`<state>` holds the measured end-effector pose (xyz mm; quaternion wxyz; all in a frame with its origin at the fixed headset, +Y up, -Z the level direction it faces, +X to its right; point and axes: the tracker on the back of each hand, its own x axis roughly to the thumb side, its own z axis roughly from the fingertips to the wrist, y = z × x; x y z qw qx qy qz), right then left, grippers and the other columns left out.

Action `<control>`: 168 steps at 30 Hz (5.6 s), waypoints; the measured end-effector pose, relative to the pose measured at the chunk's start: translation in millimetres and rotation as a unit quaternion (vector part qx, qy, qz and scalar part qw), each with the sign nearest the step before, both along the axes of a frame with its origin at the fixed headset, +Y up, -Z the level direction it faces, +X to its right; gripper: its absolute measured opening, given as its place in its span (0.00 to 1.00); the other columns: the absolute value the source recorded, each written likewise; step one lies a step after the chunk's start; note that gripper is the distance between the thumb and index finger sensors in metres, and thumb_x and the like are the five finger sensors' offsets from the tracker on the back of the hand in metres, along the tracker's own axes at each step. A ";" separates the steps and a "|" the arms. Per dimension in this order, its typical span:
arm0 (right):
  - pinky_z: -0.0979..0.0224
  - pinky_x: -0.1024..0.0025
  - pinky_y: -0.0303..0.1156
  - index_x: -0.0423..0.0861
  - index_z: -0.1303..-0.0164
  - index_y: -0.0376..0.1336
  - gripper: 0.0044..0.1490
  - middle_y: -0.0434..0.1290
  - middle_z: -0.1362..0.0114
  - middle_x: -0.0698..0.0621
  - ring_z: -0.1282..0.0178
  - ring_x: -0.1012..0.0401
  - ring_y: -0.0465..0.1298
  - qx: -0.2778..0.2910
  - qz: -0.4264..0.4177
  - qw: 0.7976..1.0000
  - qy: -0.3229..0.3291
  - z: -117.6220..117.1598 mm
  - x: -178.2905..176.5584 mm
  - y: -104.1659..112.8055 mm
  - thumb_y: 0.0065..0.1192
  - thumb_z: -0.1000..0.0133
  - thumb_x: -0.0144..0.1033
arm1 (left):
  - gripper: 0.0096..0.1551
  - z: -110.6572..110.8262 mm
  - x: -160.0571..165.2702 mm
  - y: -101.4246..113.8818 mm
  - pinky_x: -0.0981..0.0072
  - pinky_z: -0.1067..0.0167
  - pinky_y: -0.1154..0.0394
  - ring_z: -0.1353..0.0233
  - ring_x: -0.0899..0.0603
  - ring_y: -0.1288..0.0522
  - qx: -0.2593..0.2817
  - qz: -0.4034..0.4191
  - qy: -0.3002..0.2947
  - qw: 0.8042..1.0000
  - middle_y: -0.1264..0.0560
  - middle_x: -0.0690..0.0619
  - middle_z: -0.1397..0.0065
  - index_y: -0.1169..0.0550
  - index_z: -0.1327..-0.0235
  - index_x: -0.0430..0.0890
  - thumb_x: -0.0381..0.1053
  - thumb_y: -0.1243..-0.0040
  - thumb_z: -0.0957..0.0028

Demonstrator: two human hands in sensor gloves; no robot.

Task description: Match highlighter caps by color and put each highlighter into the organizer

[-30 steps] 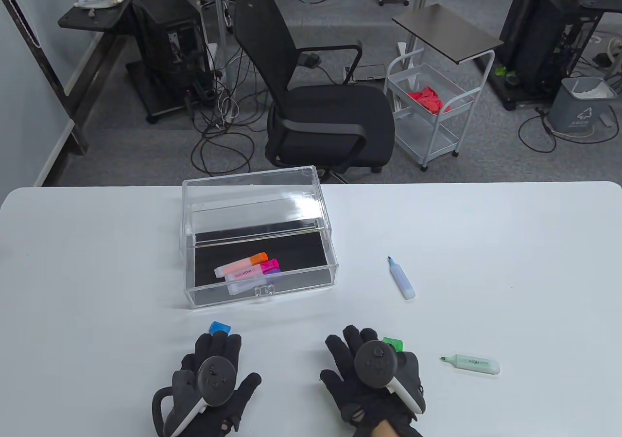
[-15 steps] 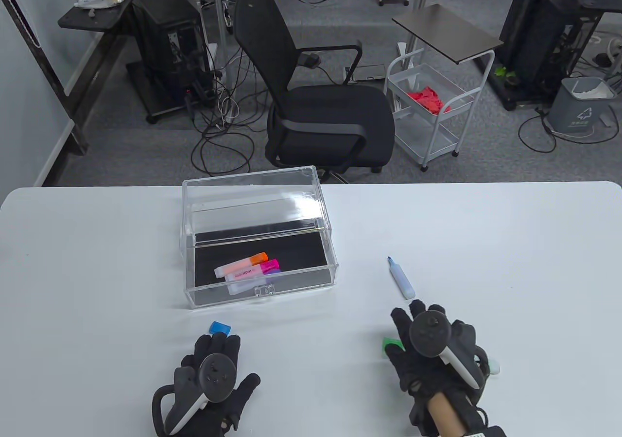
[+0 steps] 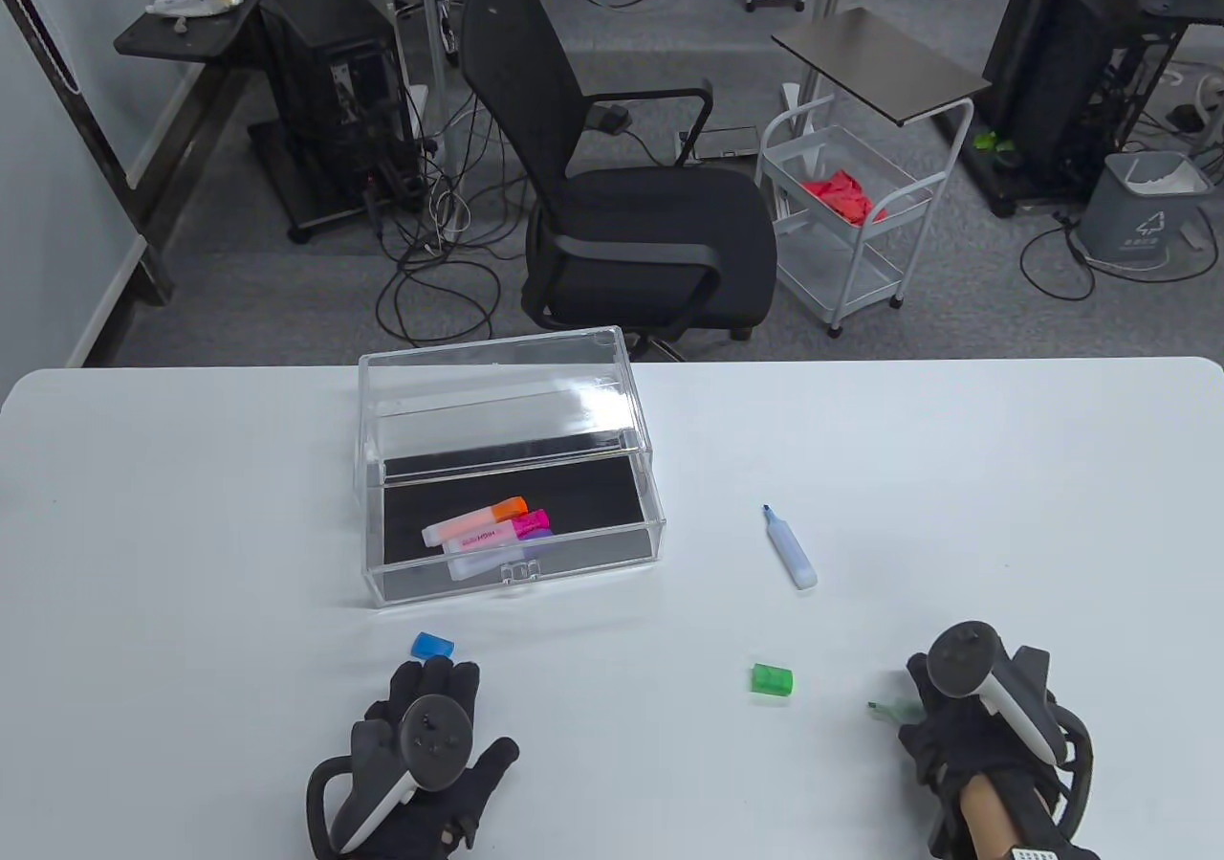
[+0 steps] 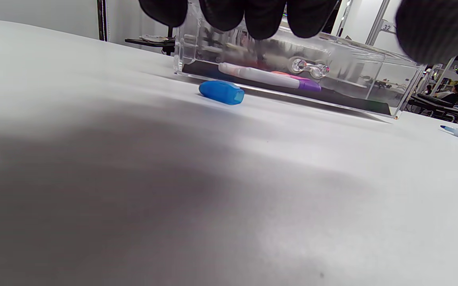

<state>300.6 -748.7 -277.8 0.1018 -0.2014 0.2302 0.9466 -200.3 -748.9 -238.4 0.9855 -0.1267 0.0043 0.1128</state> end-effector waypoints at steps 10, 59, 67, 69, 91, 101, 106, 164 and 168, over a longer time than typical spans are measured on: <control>0.21 0.33 0.34 0.60 0.31 0.55 0.39 0.52 0.19 0.54 0.15 0.49 0.48 0.008 0.040 0.999 0.017 -4.1 -0.2 -9.0 0.70 0.51 0.36 | 0.52 -0.5 -0.5 -0.7 0.44 0.18 0.52 0.10 0.43 0.59 -0.007 -0.001 0.002 1.000 0.58 0.61 0.14 0.55 0.20 0.63 0.80 0.56 0.55; 0.31 0.41 0.62 0.50 0.31 0.50 0.41 0.65 0.31 0.46 0.35 0.49 0.71 0.274 -0.182 0.877 0.350 31.5 -278.3 42.0 0.68 0.51 0.41 | 0.54 1.3 19.9 -15.8 0.44 0.21 0.41 0.11 0.40 0.48 -0.057 0.409 -0.060 0.909 0.50 0.57 0.13 0.49 0.18 0.58 0.83 0.61 0.56; 0.31 0.41 0.63 0.50 0.32 0.51 0.41 0.66 0.32 0.46 0.35 0.50 0.72 0.290 -0.203 0.863 0.360 36.7 -295.1 42.0 0.69 0.52 0.41 | 0.50 -1.1 15.4 -18.0 0.44 0.21 0.39 0.12 0.39 0.43 -0.059 0.459 -0.054 0.885 0.44 0.57 0.14 0.43 0.19 0.57 0.80 0.60 0.53; 0.31 0.41 0.63 0.50 0.32 0.51 0.41 0.66 0.32 0.46 0.36 0.50 0.72 0.289 -0.204 0.863 0.360 37.2 -296.6 41.0 0.69 0.52 0.42 | 0.48 -1.2 15.0 -17.8 0.44 0.22 0.38 0.13 0.39 0.41 -0.055 0.464 -0.049 0.883 0.42 0.57 0.15 0.41 0.20 0.58 0.79 0.59 0.52; 0.23 0.35 0.46 0.57 0.27 0.49 0.47 0.49 0.19 0.47 0.21 0.45 0.54 0.303 -0.139 0.902 0.275 25.3 -218.3 65.0 0.72 0.53 0.45 | 0.34 -1.3 -6.5 -3.9 0.48 0.36 0.18 0.31 0.41 0.16 0.064 0.451 0.029 0.890 0.23 0.56 0.32 0.29 0.33 0.57 0.68 0.48 0.52; 0.23 0.34 0.44 0.62 0.26 0.49 0.48 0.48 0.16 0.53 0.18 0.45 0.51 0.214 -0.041 0.959 0.181 -3.2 -122.8 61.1 0.73 0.53 0.44 | 0.33 -1.3 -10.5 5.3 0.57 0.47 0.13 0.42 0.44 0.14 0.109 0.328 0.030 0.938 0.23 0.57 0.39 0.29 0.35 0.57 0.67 0.48 0.53; 0.23 0.33 0.43 0.62 0.26 0.49 0.48 0.48 0.16 0.53 0.17 0.45 0.50 0.164 -0.038 0.974 0.150 -12.7 -105.8 34.2 0.74 0.53 0.44 | 0.32 -1.2 -6.3 7.5 0.61 0.52 0.12 0.47 0.46 0.14 0.114 0.259 0.019 0.959 0.23 0.58 0.41 0.29 0.35 0.57 0.67 0.48 0.53; 0.38 0.42 0.71 0.46 0.36 0.66 0.35 0.80 0.41 0.42 0.45 0.52 0.81 0.214 -0.200 0.910 0.292 18.5 -214.1 4.2 0.74 0.54 0.43 | 0.32 1.2 39.8 2.0 0.64 0.49 0.18 0.47 0.50 0.19 0.087 -0.011 -0.104 0.991 0.25 0.64 0.40 0.30 0.33 0.65 0.66 0.43 0.53; 0.38 0.42 0.71 0.46 0.36 0.66 0.36 0.80 0.41 0.43 0.45 0.52 0.81 0.205 -0.193 0.910 0.304 19.7 -218.2 2.9 0.74 0.54 0.43 | 0.32 4.2 49.9 2.3 0.64 0.48 0.18 0.45 0.50 0.20 0.096 -0.048 -0.125 0.986 0.26 0.64 0.39 0.31 0.32 0.66 0.65 0.43 0.52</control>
